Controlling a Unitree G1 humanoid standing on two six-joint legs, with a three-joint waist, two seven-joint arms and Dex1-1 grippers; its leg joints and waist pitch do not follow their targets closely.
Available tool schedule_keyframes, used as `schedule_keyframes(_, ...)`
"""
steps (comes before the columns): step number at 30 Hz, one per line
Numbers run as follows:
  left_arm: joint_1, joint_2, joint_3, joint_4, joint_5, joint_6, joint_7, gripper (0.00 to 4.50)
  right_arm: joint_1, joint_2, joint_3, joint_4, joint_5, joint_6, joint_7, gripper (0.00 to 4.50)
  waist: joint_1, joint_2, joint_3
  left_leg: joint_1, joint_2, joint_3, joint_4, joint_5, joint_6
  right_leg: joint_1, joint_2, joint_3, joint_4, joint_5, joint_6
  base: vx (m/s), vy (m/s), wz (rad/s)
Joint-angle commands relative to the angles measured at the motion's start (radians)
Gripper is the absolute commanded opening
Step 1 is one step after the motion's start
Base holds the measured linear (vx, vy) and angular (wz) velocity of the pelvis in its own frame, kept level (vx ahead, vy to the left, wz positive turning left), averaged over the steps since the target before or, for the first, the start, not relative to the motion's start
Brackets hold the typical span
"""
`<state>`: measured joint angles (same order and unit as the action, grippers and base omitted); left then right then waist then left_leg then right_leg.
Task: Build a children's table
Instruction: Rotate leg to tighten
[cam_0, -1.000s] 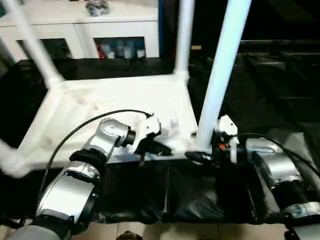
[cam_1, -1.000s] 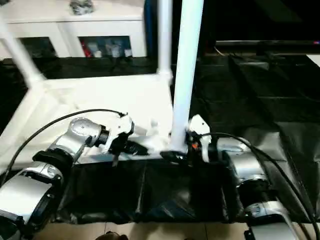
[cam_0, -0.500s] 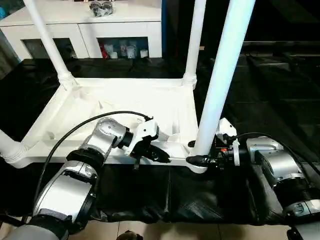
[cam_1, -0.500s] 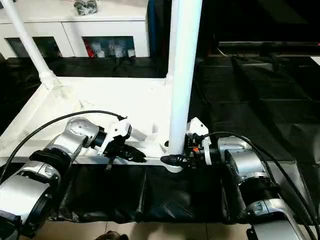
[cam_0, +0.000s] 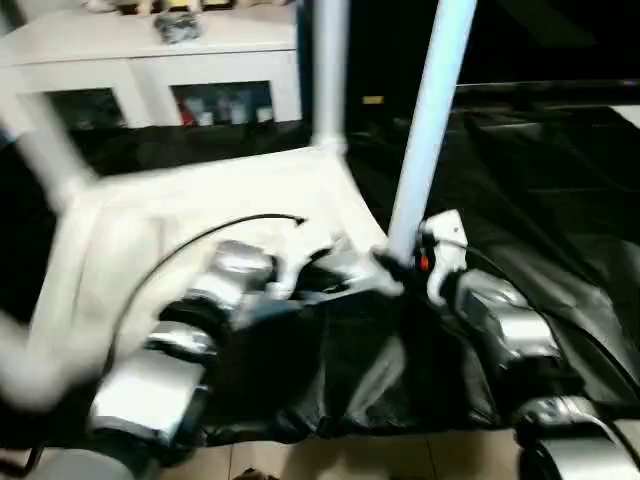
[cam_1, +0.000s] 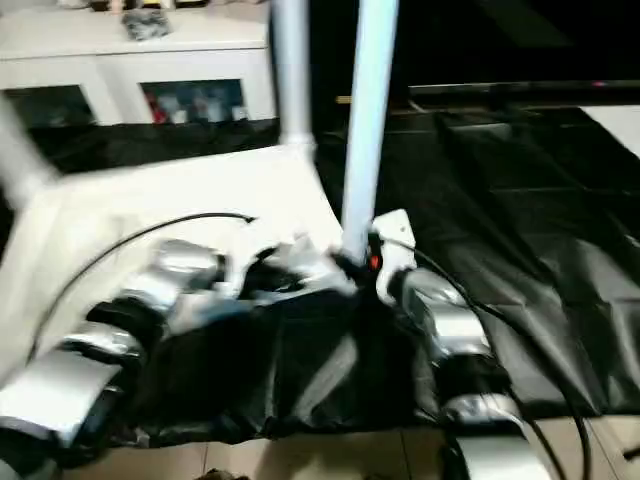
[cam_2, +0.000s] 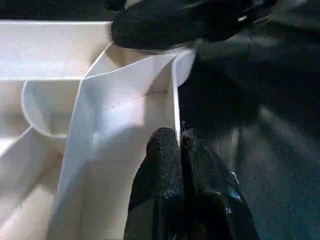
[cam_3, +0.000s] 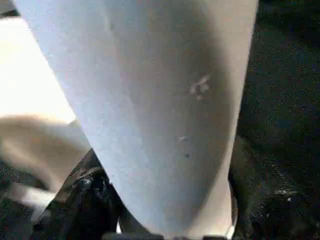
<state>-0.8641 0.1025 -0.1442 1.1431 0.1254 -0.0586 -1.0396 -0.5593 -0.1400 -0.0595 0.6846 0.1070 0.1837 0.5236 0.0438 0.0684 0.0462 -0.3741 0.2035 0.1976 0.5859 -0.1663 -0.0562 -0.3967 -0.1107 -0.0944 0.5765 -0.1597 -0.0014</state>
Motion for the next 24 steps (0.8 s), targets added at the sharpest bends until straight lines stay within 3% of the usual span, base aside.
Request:
schedule_keyframes(1, -0.032, -0.109, -0.037, -0.017, -0.022, -0.025, -0.013, 0.00, -0.014, 0.099, 0.083, 0.059, -0.027, -0.010, -0.037, 2.52, -0.006, -0.009, -0.055, 0.021, 0.015, -0.025, -0.078, -0.403, 0.014, 0.032, -0.043, 0.024, -0.100, -0.525, -0.142, 0.000, 0.000, 0.00)
schedule_keyframes(2, -0.031, -0.110, -0.039, -0.017, -0.019, -0.028, -0.009, 0.00, -0.014, 0.102, 0.089, 0.057, -0.034, -0.027, -0.036, 2.52, -0.009, -0.012, -0.057, 0.023, 0.013, -0.023, -0.075, -0.409, 0.021, 0.030, -0.043, 0.025, -0.102, -0.521, -0.141, 0.000, 0.000, 0.00)
schedule_keyframes(3, -0.030, -0.110, -0.041, -0.019, -0.016, -0.033, -0.005, 0.00, -0.014, 0.105, 0.099, 0.055, -0.043, -0.049, -0.034, 2.87, -0.010, -0.013, -0.057, 0.022, 0.013, -0.023, -0.075, -0.406, 0.025, 0.030, -0.043, 0.025, -0.101, -0.517, -0.142, 0.000, 0.000, 0.00)
schedule_keyframes(7, -0.021, -0.093, -0.047, -0.026, -0.004, -0.065, -0.027, 0.00, -0.012, 0.102, 0.061, 0.040, -0.012, -0.063, -0.015, 3.39, -0.004, -0.013, -0.058, 0.025, 0.015, -0.018, -0.075, -0.379, 0.047, 0.028, -0.041, 0.028, -0.102, -0.497, -0.154, 0.000, 0.000, 0.00)
schedule_keyframes(10, -0.005, -0.067, -0.051, -0.041, -0.004, -0.097, -0.090, 0.00, 0.007, 0.057, 0.060, 0.015, -0.003, -0.065, 0.053, 3.66, 0.001, -0.014, -0.060, 0.018, 0.019, -0.019, -0.078, -0.358, 0.052, 0.036, -0.041, 0.030, -0.094, -0.452, -0.164, 0.000, 0.000, 0.00)
schedule_keyframes(11, 0.002, -0.054, -0.057, -0.047, -0.003, -0.108, -0.118, 0.00, 0.021, 0.033, 0.065, -0.003, 0.006, -0.064, 0.100, 3.75, 0.007, -0.013, -0.063, 0.015, 0.022, -0.017, -0.078, -0.338, 0.061, 0.040, -0.040, 0.032, -0.087, -0.394, -0.178, 0.000, 0.000, 0.00)
schedule_keyframes(12, 0.002, -0.054, -0.057, -0.047, -0.003, -0.108, -0.118, 0.00, 0.021, 0.033, 0.065, -0.003, 0.006, -0.064, 0.100, 3.86, 0.007, -0.013, -0.063, 0.015, 0.022, -0.017, -0.078, -0.338, 0.061, 0.040, -0.040, 0.032, -0.087, -0.394, -0.178, 0.000, 0.000, 0.00)
schedule_keyframes(14, 0.014, -0.031, -0.069, -0.054, -0.001, -0.121, -0.165, 0.00, 0.053, -0.014, 0.083, -0.051, 0.029, -0.052, 0.208, 4.12, 0.021, -0.011, -0.068, 0.013, 0.026, -0.012, -0.072, -0.287, 0.085, 0.043, -0.039, 0.035, -0.073, -0.268, -0.216, 0.000, 0.000, 0.00)
schedule_keyframes(15, 0.014, -0.031, -0.069, -0.054, -0.001, -0.121, -0.165, 0.00, 0.053, -0.014, 0.083, -0.051, 0.029, -0.052, 0.208, 4.12, 0.021, -0.011, -0.068, 0.013, 0.026, -0.012, -0.072, -0.287, 0.085, 0.043, -0.039, 0.035, -0.073, -0.268, -0.216, 0.000, 0.000, 0.00)
schedule_keyframes(16, 0.019, -0.017, -0.072, -0.058, -0.004, -0.127, -0.201, 0.00, 0.080, -0.053, 0.109, -0.097, 0.042, -0.036, 0.297, 4.21, 0.023, -0.010, -0.071, 0.010, 0.025, -0.011, -0.071, -0.269, 0.092, 0.048, -0.040, 0.034, -0.066, -0.233, -0.234, 0.000, 0.000, 0.00)
schedule_keyframes(18, 0.019, -0.017, -0.072, -0.058, -0.004, -0.127, -0.201, 0.00, 0.080, -0.053, 0.109, -0.097, 0.042, -0.036, 0.297, 4.41, 0.029, -0.010, -0.072, 0.012, 0.026, -0.009, -0.067, -0.251, 0.102, 0.046, -0.040, 0.036, -0.064, -0.209, -0.242, 0.000, 0.000, 0.00)
schedule_keyframes(19, 0.022, 0.014, -0.078, -0.065, -0.016, -0.135, -0.297, 0.00, 0.122, -0.137, 0.174, -0.164, 0.040, -0.016, 0.464, 4.47, 0.033, -0.012, -0.072, 0.009, 0.026, -0.011, -0.068, -0.243, 0.106, 0.052, -0.040, 0.034, -0.063, -0.207, -0.241, 0.000, 0.000, 0.00)
schedule_keyframes(22, 0.019, 0.034, -0.080, -0.065, -0.023, -0.139, -0.353, 0.00, 0.131, -0.178, 0.209, -0.180, 0.035, -0.017, 0.557, 4.47, 0.039, -0.011, -0.072, 0.007, 0.029, -0.010, -0.066, -0.236, 0.116, 0.050, -0.042, 0.036, -0.059, -0.197, -0.247, 0.000, 0.000, 0.00)
schedule_keyframes(24, 0.015, 0.047, -0.078, -0.066, -0.030, -0.139, -0.396, 0.00, 0.122, -0.195, 0.226, -0.178, 0.040, -0.002, 0.628, 4.47, 0.042, -0.010, -0.070, 0.010, 0.029, -0.010, -0.067, -0.259, 0.104, 0.047, -0.043, 0.036, -0.062, -0.228, -0.250, 0.000, 0.000, 0.00)
